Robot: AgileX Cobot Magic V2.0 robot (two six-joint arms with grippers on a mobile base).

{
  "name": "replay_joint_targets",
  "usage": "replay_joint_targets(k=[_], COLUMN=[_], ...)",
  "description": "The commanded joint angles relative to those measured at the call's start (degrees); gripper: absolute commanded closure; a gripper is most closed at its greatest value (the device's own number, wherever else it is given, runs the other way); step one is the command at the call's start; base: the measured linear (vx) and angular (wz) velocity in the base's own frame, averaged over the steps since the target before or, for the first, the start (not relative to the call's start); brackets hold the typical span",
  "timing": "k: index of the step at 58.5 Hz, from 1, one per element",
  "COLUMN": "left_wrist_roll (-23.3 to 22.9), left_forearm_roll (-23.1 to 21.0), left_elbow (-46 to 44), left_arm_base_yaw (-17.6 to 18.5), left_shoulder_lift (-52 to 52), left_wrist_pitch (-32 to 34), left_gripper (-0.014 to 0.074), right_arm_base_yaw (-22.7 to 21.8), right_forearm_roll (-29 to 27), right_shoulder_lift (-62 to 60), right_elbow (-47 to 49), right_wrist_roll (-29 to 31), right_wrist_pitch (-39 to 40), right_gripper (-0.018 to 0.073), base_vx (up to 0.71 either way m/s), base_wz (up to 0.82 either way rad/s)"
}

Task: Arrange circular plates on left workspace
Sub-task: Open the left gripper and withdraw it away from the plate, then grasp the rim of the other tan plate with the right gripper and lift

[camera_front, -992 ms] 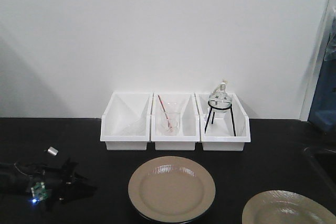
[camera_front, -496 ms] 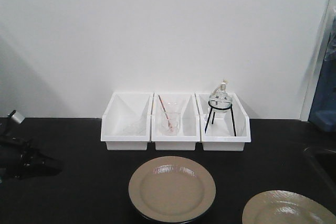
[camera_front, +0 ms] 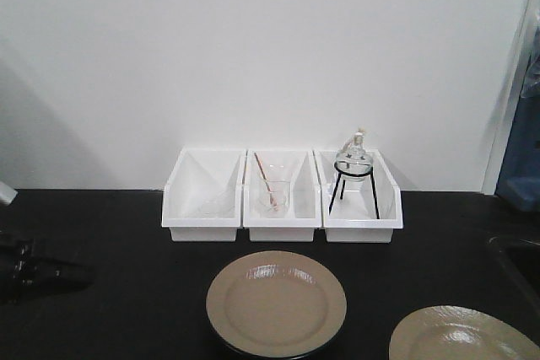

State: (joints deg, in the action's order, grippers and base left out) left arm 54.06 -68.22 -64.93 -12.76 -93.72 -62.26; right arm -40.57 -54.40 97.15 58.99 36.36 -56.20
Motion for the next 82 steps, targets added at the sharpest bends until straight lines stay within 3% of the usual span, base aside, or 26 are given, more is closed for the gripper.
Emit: replay_joint_targets(k=[1,19,40,46,57,59,69,82], left_wrist_roll=[0.28,0.28,0.28,0.28,0.28,0.28,0.28,0.28], left_forearm_roll=[-4.72,-4.65,-4.47,-4.47,-4.47,-4.47,-4.47,-4.47], left_elbow=[-1.19,-1.19,-1.19,-1.19,-1.19,-1.19,-1.19,-1.19], left_arm_base_yaw=[0.14,0.14,0.14,0.14,0.14,0.14,0.14,0.14], left_shoulder_lift=[4.07,5.32,5.32,5.32,5.34,5.34,5.34,5.34], left_wrist_pitch=[-0.60,-1.84,-2.44,-3.13,-3.33,-3.33,-3.27,-3.27], left_gripper=[0.0600,0.0600,0.0600,0.0600,0.0600,0.0600,0.0600,0.0600], right_arm_base_yaw=[-0.24,-0.06,6.23,6.30,6.30,6.30,6.11,7.26], right_forearm_roll=[-6.46,-5.94,-6.14,-6.66,-6.68,-7.04,-12.48,-31.60], right_shoulder_lift=[1.45,8.62,13.22,13.28,13.28,13.21,11.14,6.10], right_elbow=[1.73,1.73,1.73,1.73,1.73,1.73,1.73,1.73], right_wrist_roll=[4.33,6.11,7.84,7.84,7.84,7.84,7.84,10.39], right_wrist_pitch=[-3.20,-2.73,-3.19,-2.74,-3.15,-3.16,-3.76,-7.01], right_gripper=[0.0038,0.0038,0.0062,0.0179,0.0566,0.0573,0.0570,0.0564], base_vx=[0.00,0.00,0.00,0.00,0.00,0.00,0.00,0.00], base_wz=[0.00,0.00,0.00,0.00,0.00,0.00,0.00,0.00])
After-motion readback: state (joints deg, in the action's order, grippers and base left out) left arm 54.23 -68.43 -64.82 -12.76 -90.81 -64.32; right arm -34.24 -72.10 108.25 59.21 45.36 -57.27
